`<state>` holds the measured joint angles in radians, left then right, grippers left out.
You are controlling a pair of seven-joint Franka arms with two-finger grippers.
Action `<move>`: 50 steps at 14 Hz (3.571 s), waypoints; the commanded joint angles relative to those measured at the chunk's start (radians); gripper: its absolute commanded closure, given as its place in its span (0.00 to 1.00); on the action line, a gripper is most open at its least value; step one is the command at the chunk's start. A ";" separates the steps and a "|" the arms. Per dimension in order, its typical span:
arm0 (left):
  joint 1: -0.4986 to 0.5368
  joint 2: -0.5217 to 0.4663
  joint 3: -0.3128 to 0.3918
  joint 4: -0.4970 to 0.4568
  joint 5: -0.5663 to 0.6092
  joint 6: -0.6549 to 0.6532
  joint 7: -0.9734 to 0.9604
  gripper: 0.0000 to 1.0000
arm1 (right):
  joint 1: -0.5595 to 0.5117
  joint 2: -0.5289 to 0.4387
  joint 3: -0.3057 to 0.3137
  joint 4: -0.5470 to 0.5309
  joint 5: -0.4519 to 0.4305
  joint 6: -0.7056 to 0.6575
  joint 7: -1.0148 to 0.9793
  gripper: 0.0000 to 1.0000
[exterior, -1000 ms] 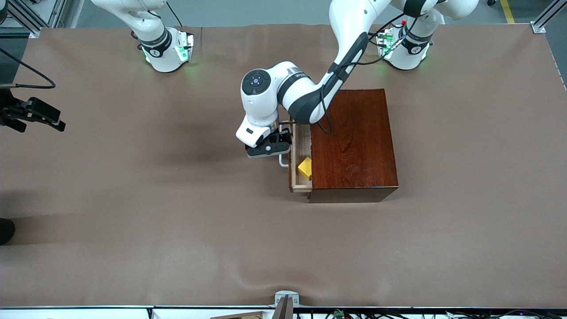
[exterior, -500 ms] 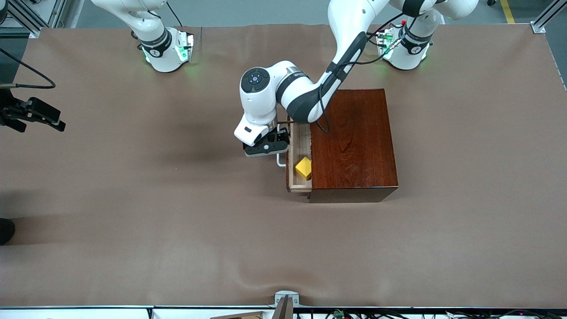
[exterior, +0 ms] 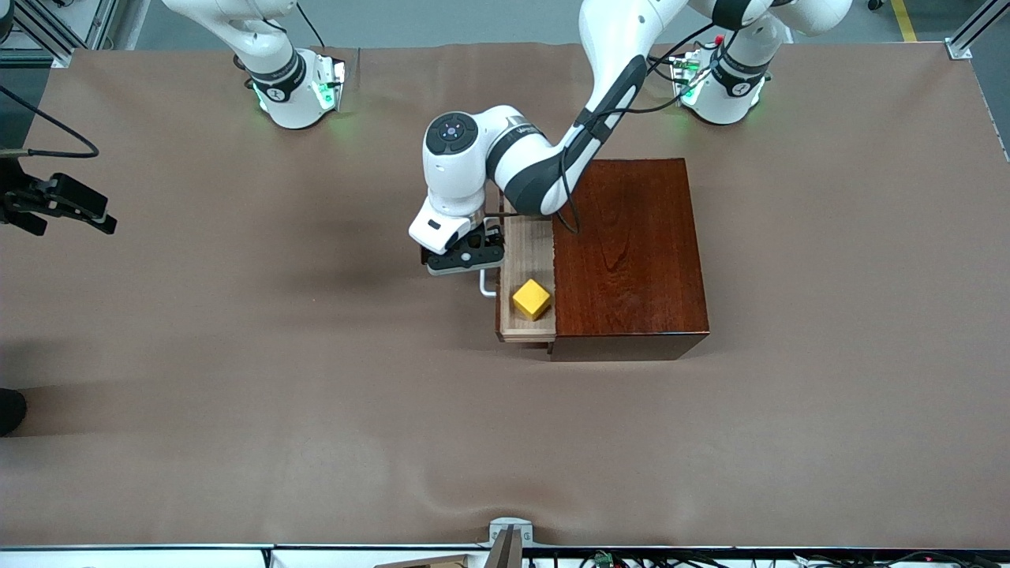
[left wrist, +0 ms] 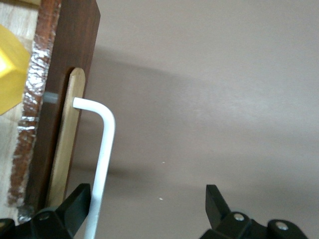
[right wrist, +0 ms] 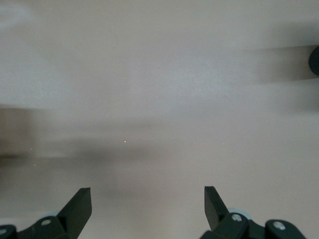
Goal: Open drawer, take yellow block, close drawer
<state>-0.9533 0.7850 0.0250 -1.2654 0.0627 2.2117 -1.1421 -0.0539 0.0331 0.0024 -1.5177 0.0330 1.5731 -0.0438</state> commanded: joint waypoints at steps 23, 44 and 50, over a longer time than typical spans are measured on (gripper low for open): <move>-0.035 -0.033 -0.014 0.037 -0.046 -0.036 -0.041 0.00 | -0.021 -0.006 0.013 0.007 0.013 -0.005 -0.010 0.00; 0.278 -0.337 -0.017 -0.035 -0.060 -0.328 0.161 0.00 | 0.017 0.005 0.019 0.004 0.015 -0.010 -0.005 0.00; 0.370 -0.415 -0.022 -0.120 -0.063 -0.339 0.241 0.00 | 0.120 0.048 0.019 -0.007 0.016 -0.002 0.154 0.00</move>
<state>-0.6045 0.4286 0.0137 -1.3156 0.0203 1.8759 -0.9318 0.0302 0.0576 0.0239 -1.5281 0.0390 1.5666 0.0276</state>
